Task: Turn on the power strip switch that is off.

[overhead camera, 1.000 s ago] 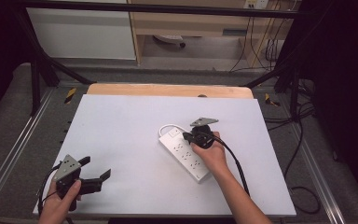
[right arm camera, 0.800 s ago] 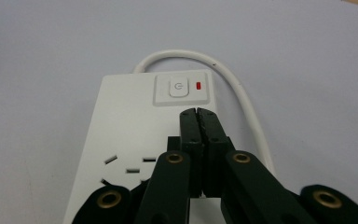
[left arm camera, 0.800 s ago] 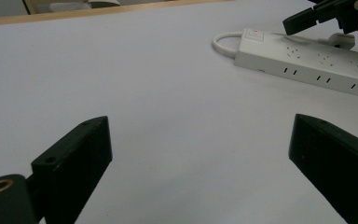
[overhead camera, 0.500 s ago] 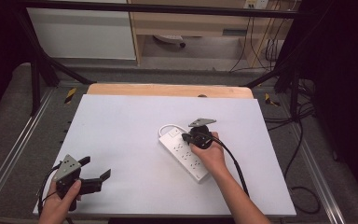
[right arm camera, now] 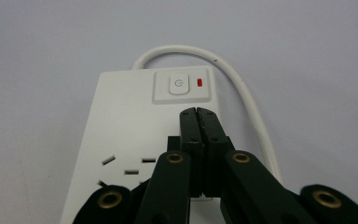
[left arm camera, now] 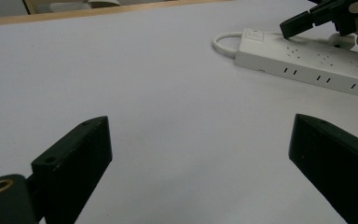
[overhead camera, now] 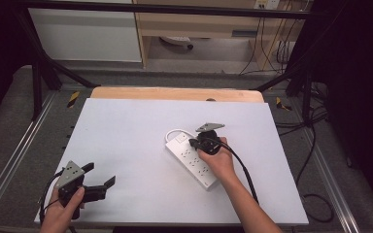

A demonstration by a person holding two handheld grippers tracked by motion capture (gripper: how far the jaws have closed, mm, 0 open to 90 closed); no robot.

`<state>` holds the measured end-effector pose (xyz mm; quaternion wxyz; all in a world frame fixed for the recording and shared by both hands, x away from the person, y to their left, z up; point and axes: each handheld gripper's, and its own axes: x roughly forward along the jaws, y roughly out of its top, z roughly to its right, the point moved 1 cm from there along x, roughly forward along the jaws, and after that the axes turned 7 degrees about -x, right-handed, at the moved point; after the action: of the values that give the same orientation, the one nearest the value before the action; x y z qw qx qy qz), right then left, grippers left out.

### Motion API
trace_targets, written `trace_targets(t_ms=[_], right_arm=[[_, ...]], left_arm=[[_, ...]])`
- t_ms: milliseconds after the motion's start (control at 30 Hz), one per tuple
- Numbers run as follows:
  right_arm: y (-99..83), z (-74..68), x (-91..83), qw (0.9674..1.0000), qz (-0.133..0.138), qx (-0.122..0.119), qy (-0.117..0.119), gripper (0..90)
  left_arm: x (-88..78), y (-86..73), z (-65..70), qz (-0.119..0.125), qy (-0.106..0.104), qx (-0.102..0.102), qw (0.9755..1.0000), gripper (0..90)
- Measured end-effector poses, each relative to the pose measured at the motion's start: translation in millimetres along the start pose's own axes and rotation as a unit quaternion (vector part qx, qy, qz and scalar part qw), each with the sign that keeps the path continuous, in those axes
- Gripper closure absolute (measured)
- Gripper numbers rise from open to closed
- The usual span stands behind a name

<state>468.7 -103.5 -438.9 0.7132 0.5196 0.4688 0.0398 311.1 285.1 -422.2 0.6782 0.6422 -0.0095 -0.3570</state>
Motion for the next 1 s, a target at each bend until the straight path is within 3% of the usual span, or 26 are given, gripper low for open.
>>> trace_targets(t_ms=[500,1000], right_arm=[[-0.4,-0.3,0.1,1.0000,0.000,0.008,-0.001,90.0],[0.7,-4.5,3.8,1.0000,-0.005,-0.002,0.001,90.0]], left_arm=[[0.1,0.1,0.3,0.000,-0.001,0.000,1.0000,6.0],[0.0,0.0,-0.2,-0.001,0.000,-0.001,1.0000,6.0]])
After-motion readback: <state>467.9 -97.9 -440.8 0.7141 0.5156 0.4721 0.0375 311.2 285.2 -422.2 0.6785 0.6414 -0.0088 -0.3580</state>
